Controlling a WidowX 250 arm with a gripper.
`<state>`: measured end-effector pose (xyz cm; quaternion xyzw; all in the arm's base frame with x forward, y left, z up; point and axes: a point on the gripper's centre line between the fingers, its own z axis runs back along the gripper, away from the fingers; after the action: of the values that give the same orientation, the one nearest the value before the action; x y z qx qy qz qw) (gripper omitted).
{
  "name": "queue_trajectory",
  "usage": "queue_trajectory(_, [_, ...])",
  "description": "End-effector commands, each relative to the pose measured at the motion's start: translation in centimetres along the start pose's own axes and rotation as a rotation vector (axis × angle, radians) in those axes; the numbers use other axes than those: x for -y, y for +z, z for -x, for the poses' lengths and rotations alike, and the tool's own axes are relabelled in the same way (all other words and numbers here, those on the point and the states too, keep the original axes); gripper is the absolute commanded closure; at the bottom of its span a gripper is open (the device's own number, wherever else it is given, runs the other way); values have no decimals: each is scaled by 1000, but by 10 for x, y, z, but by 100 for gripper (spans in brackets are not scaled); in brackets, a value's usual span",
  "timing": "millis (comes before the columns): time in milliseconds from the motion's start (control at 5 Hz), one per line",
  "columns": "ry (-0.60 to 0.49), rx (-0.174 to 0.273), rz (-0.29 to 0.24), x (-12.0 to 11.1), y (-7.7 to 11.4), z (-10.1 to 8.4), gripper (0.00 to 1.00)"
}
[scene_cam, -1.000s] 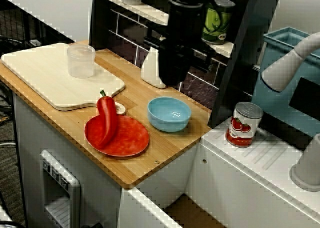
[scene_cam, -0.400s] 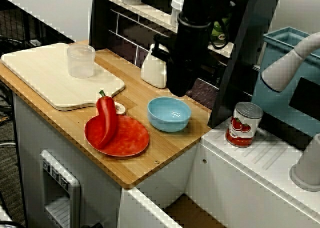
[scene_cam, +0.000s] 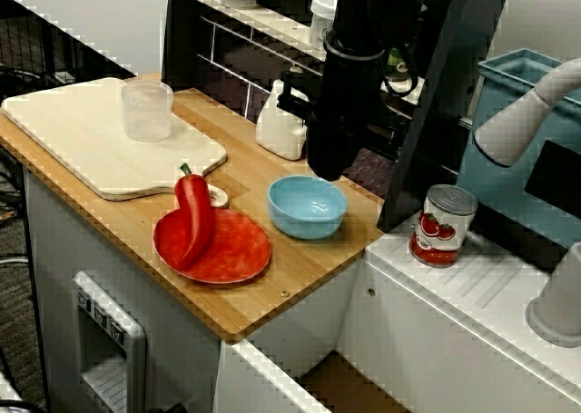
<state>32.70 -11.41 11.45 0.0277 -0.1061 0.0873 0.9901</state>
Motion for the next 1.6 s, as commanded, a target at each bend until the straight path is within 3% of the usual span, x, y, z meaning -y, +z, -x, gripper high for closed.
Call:
queue_trajectory(0, [-39,4,-1,-2,2,-2,100])
queue_trajectory(400, [-46,-2,-2,-4,2,1,100])
queue_trajectory(600, [-17,-36,65,-17,36,25,0])
queue_trajectory(800, [-137,-38,203,2,94,66,0])
queue_trajectory(1000, [-315,-26,280,21,127,117,0])
queue_trajectory(1200, [-380,-31,284,18,130,169,0])
queue_trajectory(1400, [-365,-29,253,9,126,220,0])
